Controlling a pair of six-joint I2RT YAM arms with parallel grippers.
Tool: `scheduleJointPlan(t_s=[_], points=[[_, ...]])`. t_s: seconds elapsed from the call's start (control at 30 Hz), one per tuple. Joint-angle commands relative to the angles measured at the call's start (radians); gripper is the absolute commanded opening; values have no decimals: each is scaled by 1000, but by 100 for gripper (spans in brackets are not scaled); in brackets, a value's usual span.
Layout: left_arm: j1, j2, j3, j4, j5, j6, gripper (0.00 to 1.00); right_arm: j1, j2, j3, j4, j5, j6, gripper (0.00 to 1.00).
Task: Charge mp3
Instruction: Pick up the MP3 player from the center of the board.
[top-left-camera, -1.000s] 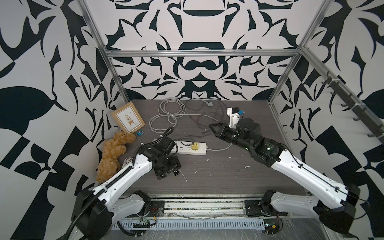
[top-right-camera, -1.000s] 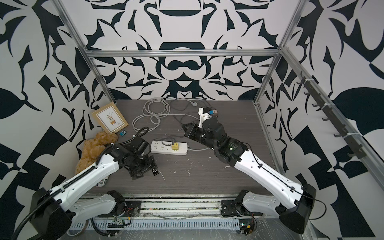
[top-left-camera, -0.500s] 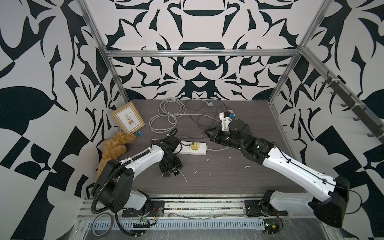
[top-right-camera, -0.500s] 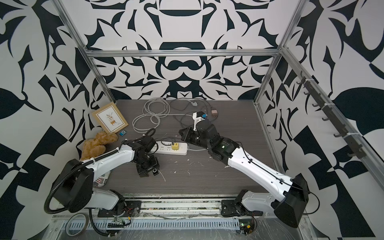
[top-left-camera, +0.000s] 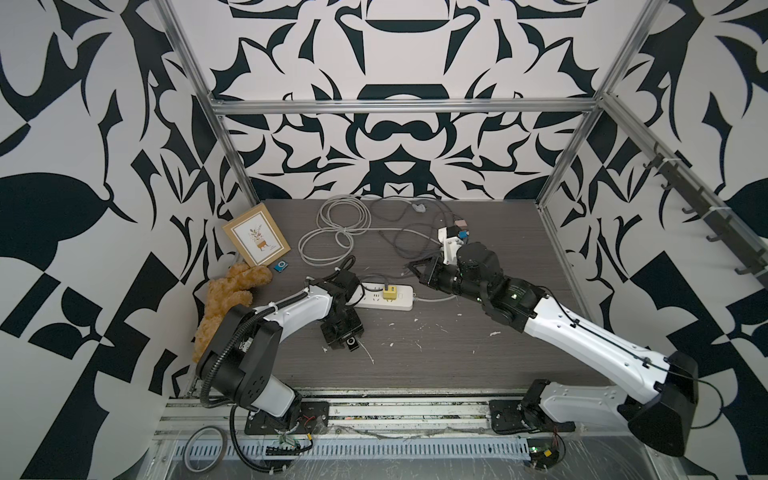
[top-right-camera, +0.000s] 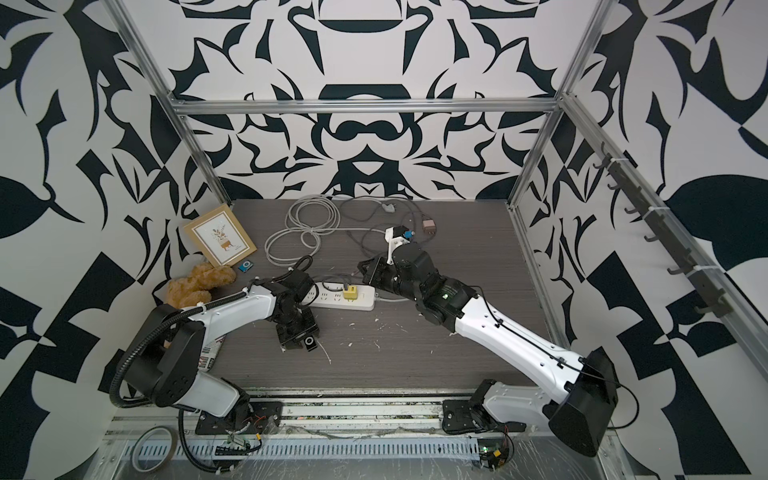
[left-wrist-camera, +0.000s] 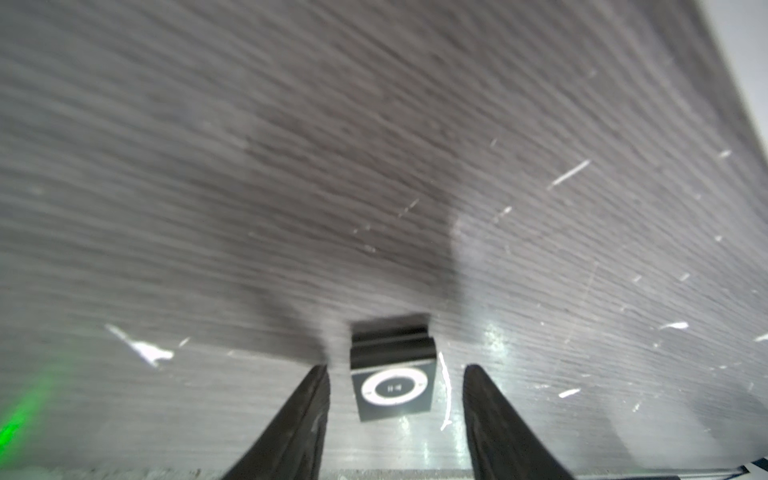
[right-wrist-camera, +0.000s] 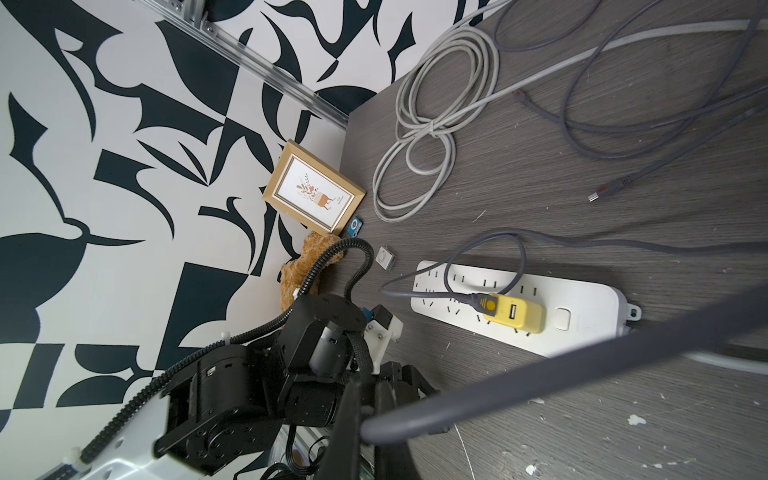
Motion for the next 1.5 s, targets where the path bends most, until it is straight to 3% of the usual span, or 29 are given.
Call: scheduleJointPlan(t_s=[0.0, 0.47, 0.6, 0.77, 0.87, 1.1, 1.27, 1.47], points=[[4, 25, 13, 1, 8, 0, 54, -2, -36, -1, 48, 0, -1, 0], [4, 61, 8, 2, -25, 10, 43, -2, -37, -18, 64, -6, 1, 0], [5, 57, 1, -1, -26, 16, 33, -1, -36, -25, 67, -11, 2, 0], [4, -49, -39, 24, -6, 21, 24, -2, -42, -37, 57, -18, 1, 0], [3, -185, -48, 63, 41, 56, 21, -4, -46, -30, 45, -22, -16, 0], [23, -645, -104, 425, 295, 31, 19, 2, -33, 85, 11, -5, -206, 0], [48, -665, -117, 661, 423, -72, 8, 43, 30, 198, 34, -14, -330, 0], [82, -605, -123, 812, 477, -156, 5, 125, 76, 265, 29, 31, -393, 0]])
